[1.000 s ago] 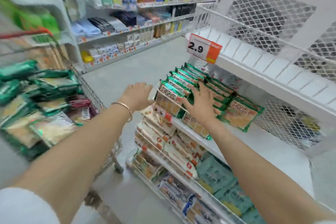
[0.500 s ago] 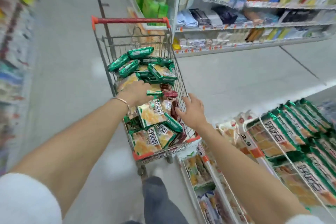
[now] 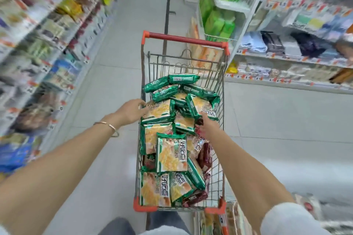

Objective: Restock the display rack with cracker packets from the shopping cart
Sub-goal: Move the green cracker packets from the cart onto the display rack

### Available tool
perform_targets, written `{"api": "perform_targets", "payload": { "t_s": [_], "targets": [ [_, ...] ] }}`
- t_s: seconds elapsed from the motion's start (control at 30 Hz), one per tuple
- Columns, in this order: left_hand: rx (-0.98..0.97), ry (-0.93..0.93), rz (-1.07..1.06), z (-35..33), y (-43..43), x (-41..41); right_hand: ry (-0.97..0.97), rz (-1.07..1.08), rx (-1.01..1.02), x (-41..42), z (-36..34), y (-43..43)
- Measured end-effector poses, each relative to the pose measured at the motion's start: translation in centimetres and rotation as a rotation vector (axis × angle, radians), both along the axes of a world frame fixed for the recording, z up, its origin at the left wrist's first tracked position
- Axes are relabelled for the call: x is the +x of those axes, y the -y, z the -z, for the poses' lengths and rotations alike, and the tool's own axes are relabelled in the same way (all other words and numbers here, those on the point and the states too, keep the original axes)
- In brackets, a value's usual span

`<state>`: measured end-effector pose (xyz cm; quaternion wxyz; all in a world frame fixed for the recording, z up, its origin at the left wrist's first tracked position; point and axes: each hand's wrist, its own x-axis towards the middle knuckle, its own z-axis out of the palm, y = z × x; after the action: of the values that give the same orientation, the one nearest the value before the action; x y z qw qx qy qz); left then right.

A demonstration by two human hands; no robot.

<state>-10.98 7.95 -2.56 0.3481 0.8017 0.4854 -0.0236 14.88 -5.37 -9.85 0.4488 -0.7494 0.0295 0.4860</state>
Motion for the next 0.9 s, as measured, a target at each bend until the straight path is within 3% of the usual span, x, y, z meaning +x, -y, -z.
{"api": "perform_targets", "payload": {
  "t_s": [0.1,0.27,0.37,0.47,0.57,0.63,0.7,0.77,0.83,0.9],
  "targets": [
    [-0.032,0.035,-0.044,0.1,0.1,0.8,-0.127,0.015,0.069,2.2,4.2,-2.3],
    [-0.121,0.124,-0.049,0.4,-0.7,3.2,-0.362,0.231,0.2,1.6,0.2,-1.3],
    [-0.183,0.228,-0.123,0.6,-0.7,5.4,-0.319,0.018,0.212,1.0,-0.3,0.9],
    [-0.329,0.215,-0.096,1.3,-0.2,6.9,-0.207,-0.259,0.25,0.4,-1.4,2.4],
    [-0.691,0.169,-0.032,2.5,0.7,7.5,-0.15,-0.465,0.3,-0.1,-2.3,2.4],
    [-0.853,0.186,-0.066,3.4,0.4,7.0,-0.191,-0.437,0.323,-0.3,-1.7,2.5],
    [-0.849,0.226,-0.142,4.1,-0.3,5.9,-0.232,-0.318,0.328,-0.5,-0.6,3.1],
    [-0.775,0.27,-0.24,4.2,-1.4,4.6,-0.107,-0.323,0.228,-1.0,0.6,4.0],
    [-0.682,0.331,-0.353,3.5,-2.2,3.4,0.12,-0.522,0.057,-1.7,2.2,4.9],
    [-0.609,0.363,-0.449,2.4,-2.8,2.5,0.146,-0.721,-0.058,-3.0,4.2,5.4]
  ]
}}
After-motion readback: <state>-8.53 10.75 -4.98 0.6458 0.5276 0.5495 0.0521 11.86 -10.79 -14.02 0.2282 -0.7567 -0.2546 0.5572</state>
